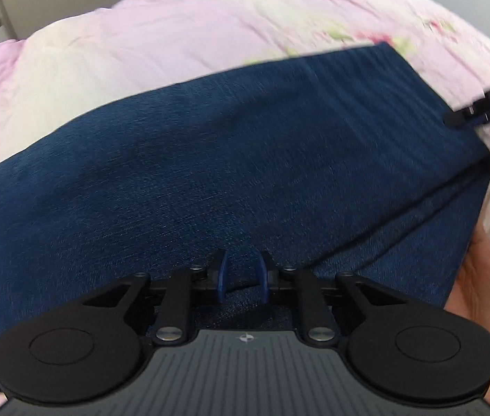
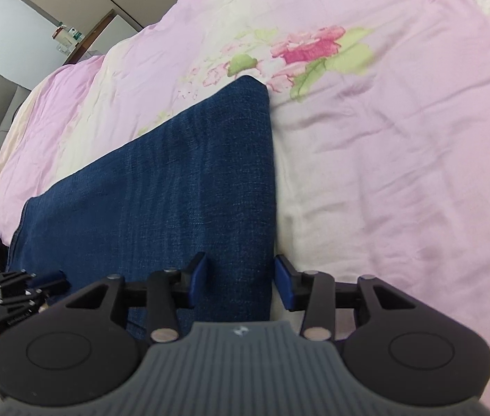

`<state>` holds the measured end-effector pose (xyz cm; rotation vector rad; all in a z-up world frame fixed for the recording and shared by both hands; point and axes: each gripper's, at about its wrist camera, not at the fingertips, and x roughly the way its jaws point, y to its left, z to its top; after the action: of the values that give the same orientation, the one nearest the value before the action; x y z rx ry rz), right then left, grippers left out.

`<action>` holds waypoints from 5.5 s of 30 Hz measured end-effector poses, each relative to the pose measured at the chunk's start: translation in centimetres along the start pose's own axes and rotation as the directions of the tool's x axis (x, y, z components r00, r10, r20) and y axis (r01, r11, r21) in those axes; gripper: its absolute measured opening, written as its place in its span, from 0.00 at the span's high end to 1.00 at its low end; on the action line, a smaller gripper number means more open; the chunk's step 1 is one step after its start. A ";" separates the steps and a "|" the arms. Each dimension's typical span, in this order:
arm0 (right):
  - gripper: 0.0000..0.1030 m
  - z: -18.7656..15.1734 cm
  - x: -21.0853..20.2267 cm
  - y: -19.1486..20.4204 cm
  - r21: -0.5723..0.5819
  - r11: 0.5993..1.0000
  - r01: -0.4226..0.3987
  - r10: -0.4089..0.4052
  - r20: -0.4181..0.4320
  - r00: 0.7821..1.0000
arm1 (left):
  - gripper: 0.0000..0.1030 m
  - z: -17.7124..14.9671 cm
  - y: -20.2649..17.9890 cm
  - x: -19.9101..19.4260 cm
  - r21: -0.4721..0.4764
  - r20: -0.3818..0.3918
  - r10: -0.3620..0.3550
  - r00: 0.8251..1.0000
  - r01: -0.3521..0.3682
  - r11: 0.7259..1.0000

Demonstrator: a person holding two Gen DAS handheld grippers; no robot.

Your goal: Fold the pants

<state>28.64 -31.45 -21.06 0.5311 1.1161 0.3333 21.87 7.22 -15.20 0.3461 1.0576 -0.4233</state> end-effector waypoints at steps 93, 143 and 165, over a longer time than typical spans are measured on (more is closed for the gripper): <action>0.73 1.8 21.1 44.4 -0.023 0.968 -0.250 0.234 -0.282 0.931 | 0.88 -11.6 20.5 -13.6 -0.604 0.224 0.167 0.960 0.003 0.797; 0.49 -0.6 14.0 22.7 -0.172 0.955 -0.243 0.217 -0.155 0.964 | 0.32 -7.0 21.6 -4.7 -0.496 0.007 0.105 0.994 -0.088 0.864; 0.66 1.0 19.0 22.0 0.035 0.929 -0.369 0.368 -0.215 0.905 | 0.50 -10.6 27.3 0.5 -0.790 0.233 -0.224 0.946 0.319 0.523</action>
<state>37.51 -3.79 -22.84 0.7149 1.2235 0.7401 27.49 35.82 -18.46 -0.7076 1.0958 -0.1735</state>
